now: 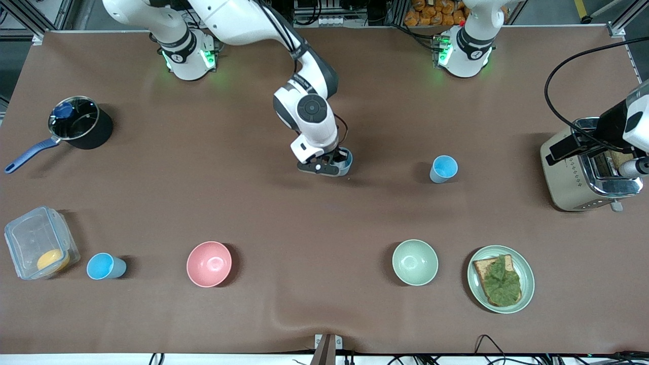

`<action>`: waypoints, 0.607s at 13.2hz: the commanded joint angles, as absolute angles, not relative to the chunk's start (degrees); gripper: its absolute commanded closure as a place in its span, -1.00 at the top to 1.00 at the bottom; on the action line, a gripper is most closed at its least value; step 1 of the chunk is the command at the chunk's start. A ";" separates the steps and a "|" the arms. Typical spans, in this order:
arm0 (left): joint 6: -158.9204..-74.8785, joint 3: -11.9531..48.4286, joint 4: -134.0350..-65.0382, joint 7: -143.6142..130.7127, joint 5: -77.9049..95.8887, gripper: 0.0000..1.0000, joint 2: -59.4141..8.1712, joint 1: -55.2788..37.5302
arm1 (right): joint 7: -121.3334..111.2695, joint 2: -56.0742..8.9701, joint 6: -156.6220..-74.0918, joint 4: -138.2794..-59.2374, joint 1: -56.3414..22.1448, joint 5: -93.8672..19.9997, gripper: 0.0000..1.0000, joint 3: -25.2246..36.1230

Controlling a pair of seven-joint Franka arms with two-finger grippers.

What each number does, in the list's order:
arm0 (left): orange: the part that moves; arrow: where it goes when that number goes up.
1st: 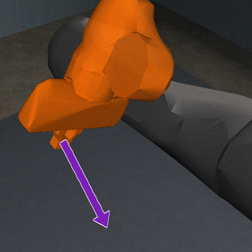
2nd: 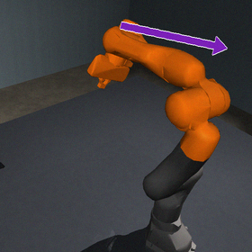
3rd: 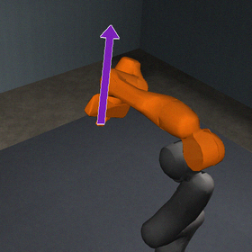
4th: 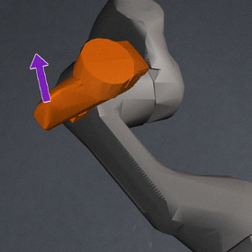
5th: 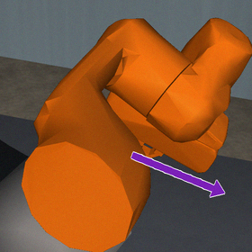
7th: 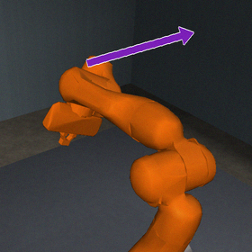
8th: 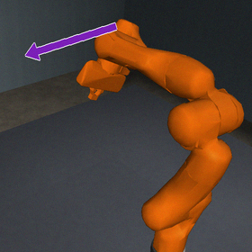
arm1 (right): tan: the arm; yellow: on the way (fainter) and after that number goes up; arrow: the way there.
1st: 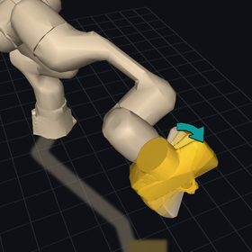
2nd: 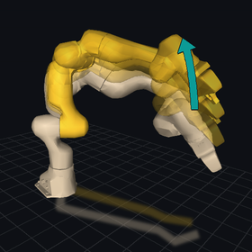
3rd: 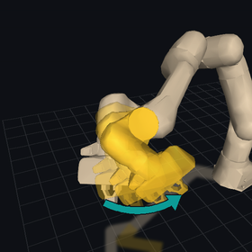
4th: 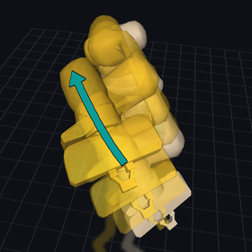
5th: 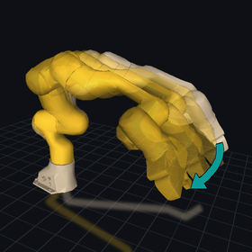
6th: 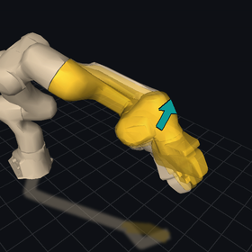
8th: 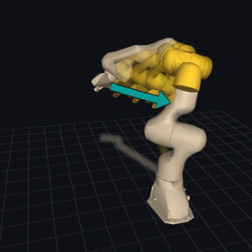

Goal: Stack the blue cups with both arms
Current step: 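Carry the cup to the table middle and open the right gripper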

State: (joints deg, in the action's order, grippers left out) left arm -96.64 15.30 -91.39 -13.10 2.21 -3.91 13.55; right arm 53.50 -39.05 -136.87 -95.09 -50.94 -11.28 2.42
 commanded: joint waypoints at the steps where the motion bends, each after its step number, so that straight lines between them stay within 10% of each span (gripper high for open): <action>1: -95.98 15.91 -90.35 -12.39 -0.09 1.00 -5.19 13.53 | 53.97 -38.50 -135.97 -93.08 -51.50 -12.66 1.00 3.25; 8: -97.02 15.82 -94.82 -12.40 -0.26 1.00 -5.27 9.24 | 43.19 -23.75 -111.66 -90.79 -41.87 -11.87 1.00 4.57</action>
